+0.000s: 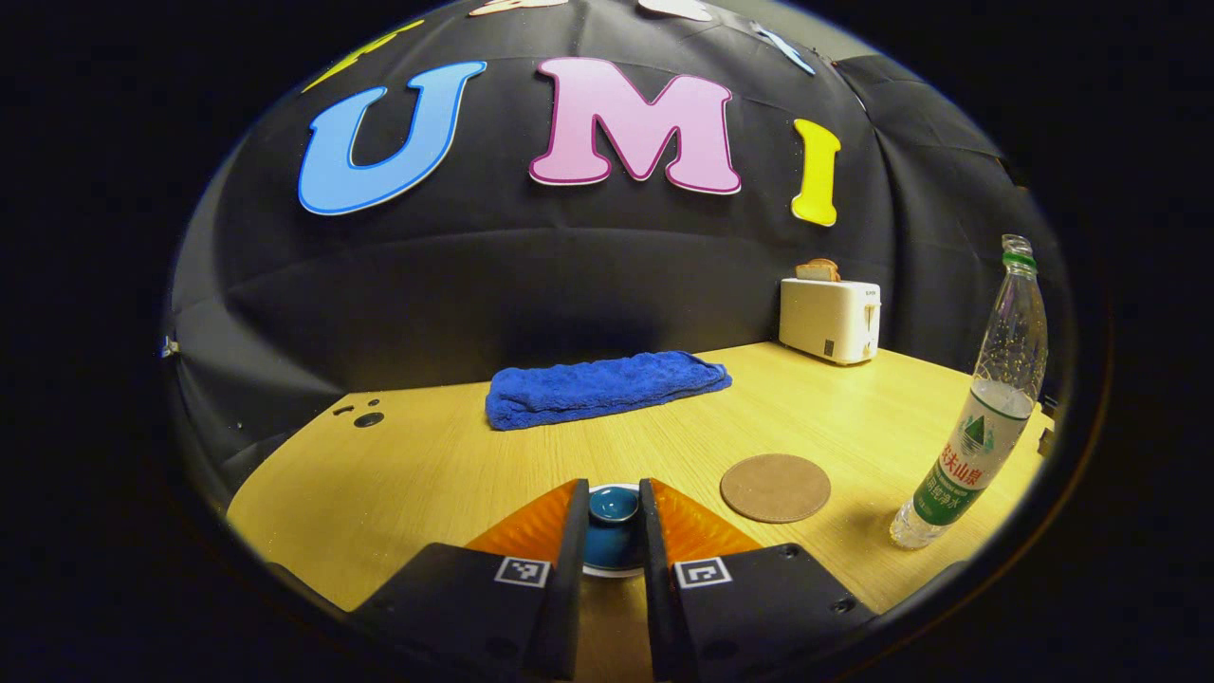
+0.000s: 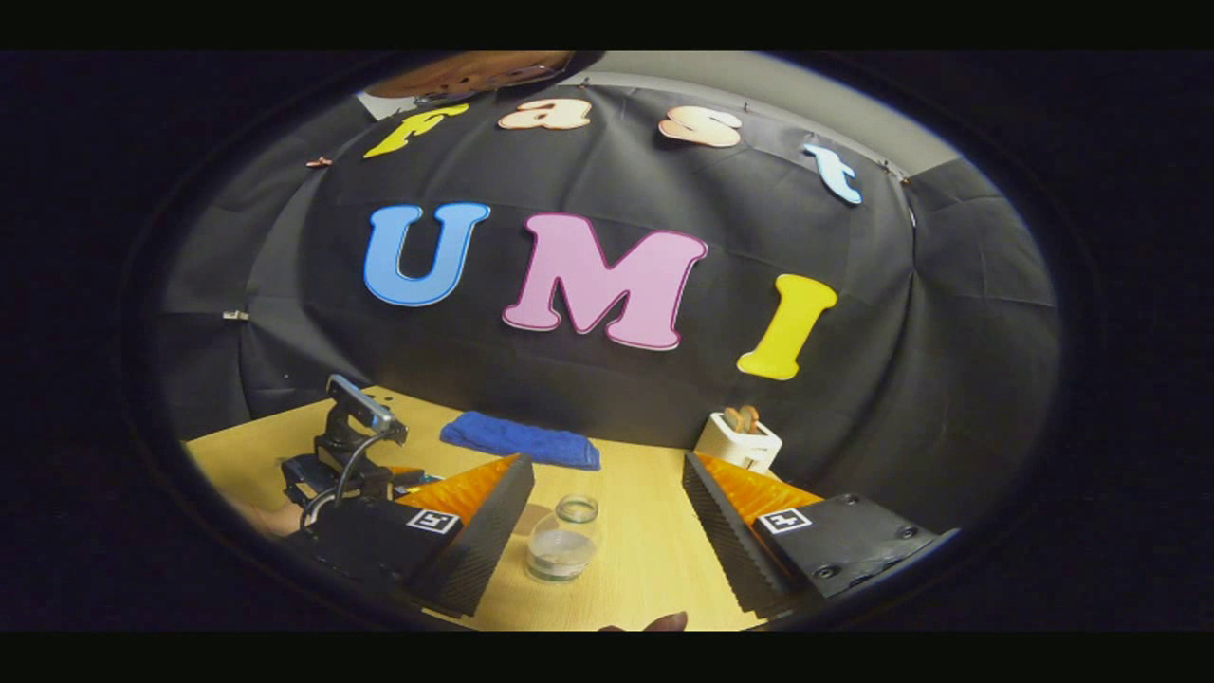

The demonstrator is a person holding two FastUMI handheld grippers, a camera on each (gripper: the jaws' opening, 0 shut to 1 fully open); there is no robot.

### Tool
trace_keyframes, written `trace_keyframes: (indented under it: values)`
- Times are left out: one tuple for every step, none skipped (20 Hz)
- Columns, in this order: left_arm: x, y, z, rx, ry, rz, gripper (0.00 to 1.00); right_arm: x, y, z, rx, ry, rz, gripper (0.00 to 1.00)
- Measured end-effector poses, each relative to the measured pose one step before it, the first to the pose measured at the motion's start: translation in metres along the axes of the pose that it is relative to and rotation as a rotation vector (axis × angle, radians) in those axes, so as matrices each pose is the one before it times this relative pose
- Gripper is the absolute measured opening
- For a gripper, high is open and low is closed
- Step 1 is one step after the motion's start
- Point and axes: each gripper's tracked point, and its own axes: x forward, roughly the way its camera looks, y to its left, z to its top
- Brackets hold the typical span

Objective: Open the teacup lid with one hand, grasp the water bottle and pour water into the teacup with the other hand; after pouring, place the water bottle on the coaster and then close the teacup lid.

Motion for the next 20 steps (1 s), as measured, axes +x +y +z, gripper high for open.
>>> trace_keyframes:
  values:
    - [0.00003, -0.00053, 0.00135, -0.00268, 0.00141, -0.00571, 0.29, -0.00154, 0.00326, -0.00819, 0.00792, 0.01186, 0.00471, 0.97]
    - [-0.00069, 0.00018, -0.00052, -0.00915, 0.00409, -0.00307, 0.31, -0.00042, 0.00293, -0.00766, 0.00915, 0.00839, 0.00725, 0.98]
    - [-0.00249, 0.00012, 0.00661, -0.01519, -0.00665, -0.00354, 0.32, 0.00057, 0.00387, -0.00878, 0.00887, 0.00831, 0.00801, 0.98]
    - [-0.00252, -0.00043, 0.00576, -0.01426, -0.01091, -0.00462, 0.31, 0.00257, 0.00323, -0.00863, 0.00824, 0.00737, 0.00843, 0.98]
    - [-0.00406, -0.00056, 0.00838, -0.01204, -0.00846, -0.00225, 0.31, 0.00206, 0.00127, -0.01044, 0.00446, 0.01262, 0.00438, 0.98]
    - [-0.00358, 0.00024, 0.00698, -0.00735, -0.00746, -0.00114, 0.31, 0.00323, 0.00094, -0.01006, 0.00401, 0.01410, 0.00410, 0.98]
    - [-0.00518, 0.00049, 0.00871, -0.00350, -0.00716, 0.00100, 0.31, 0.00291, -0.00001, -0.01107, 0.00281, 0.01159, -0.00168, 0.98]
    - [-0.00442, 0.00069, 0.00773, -0.00074, -0.00691, 0.00348, 0.31, 0.00394, 0.00162, -0.00960, 0.00540, 0.01000, 0.00404, 0.98]
    - [-0.00445, 0.00107, 0.00594, -0.00022, -0.00345, 0.00361, 0.31, 0.00511, 0.00170, -0.01081, 0.00720, 0.00963, 0.00383, 0.98]
    - [-0.00484, 0.00013, 0.00567, -0.00297, 0.00002, 0.00252, 0.31, 0.00519, 0.00046, -0.01030, 0.00802, 0.00904, 0.00094, 0.98]
    - [-0.00416, 0.00201, 0.00326, -0.00685, 0.00055, 0.00415, 0.31, 0.00555, 0.00192, -0.01179, 0.00889, 0.00882, 0.00817, 0.98]
    - [-0.00552, 0.00215, 0.00477, -0.00888, -0.00011, 0.00330, 0.31, 0.00608, 0.00253, -0.01108, 0.00469, 0.00923, 0.01016, 0.98]
    - [-0.00585, 0.00273, 0.00213, -0.00298, -0.00024, 0.00569, 0.31, 0.00647, 0.00152, -0.01153, 0.00296, 0.01016, 0.00650, 0.98]
    - [-0.00509, 0.00394, 0.00357, 0.00447, -0.00168, 0.00850, 0.31, 0.00732, 0.00052, -0.00897, 0.00428, 0.01107, 0.00354, 0.98]
    - [-0.00508, 0.00280, 0.00348, 0.00649, -0.00021, 0.00679, 0.31, 0.00921, 0.00013, -0.00913, 0.01234, 0.00837, 0.00285, 0.98]
    - [-0.00464, 0.00479, 0.00108, 0.00120, 0.00271, 0.00691, 0.31, 0.00909, -0.00011, -0.00634, 0.01661, 0.00850, -0.00008, 0.98]
    - [-0.00395, 0.00377, 0.00177, -0.00497, 0.00222, 0.00489, 0.31, 0.00761, -0.00095, -0.00616, 0.01089, 0.01207, -0.00345, 0.98]
    - [-0.00314, 0.00327, -0.00018, -0.00138, 0.00264, 0.00512, 0.31, 0.00625, -0.00048, -0.00655, 0.00404, 0.01853, -0.00143, 0.97]
    - [-0.00201, 0.00462, 0.00106, 0.00720, 0.00098, 0.00845, 0.28, 0.00772, 0.00229, -0.00846, -0.00454, 0.02416, 0.00529, 0.96]
    - [-0.00060, 0.00495, -0.00036, 0.00866, 0.00380, 0.00917, 0.31, 0.00339, 0.00024, -0.00331, -0.01117, 0.01996, -0.00478, 0.87]
